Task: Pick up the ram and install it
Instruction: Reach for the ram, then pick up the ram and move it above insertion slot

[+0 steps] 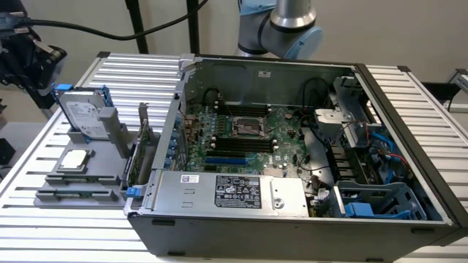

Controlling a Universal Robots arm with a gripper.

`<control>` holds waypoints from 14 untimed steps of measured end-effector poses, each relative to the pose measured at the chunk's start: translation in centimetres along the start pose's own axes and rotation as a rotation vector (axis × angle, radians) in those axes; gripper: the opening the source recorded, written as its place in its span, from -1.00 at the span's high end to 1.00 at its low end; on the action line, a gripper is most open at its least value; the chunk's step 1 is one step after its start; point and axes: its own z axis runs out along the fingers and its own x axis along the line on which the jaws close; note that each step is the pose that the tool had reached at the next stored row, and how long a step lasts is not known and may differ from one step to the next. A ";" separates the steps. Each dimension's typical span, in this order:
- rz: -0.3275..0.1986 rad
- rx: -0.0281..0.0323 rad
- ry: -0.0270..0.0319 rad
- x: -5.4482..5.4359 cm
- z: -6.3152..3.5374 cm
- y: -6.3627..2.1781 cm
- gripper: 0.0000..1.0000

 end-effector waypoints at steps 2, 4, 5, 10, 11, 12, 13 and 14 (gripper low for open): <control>0.000 0.0011 -0.0002 0.4 0.01 -0.24 0.79; 0.000 0.0013 -0.0002 0.5 0.01 -0.25 0.79; 0.000 0.0013 -0.0003 0.5 0.02 -0.26 0.79; 0.000 0.0013 -0.0002 0.5 0.01 -0.25 0.79; 0.000 0.0014 -0.0002 0.5 0.01 -0.25 0.79; 0.000 0.0014 -0.0002 0.5 0.01 -0.25 0.79; 0.000 0.0013 -0.0002 0.5 0.01 -0.25 0.79; 0.000 0.0013 -0.0002 0.5 0.01 -0.25 0.79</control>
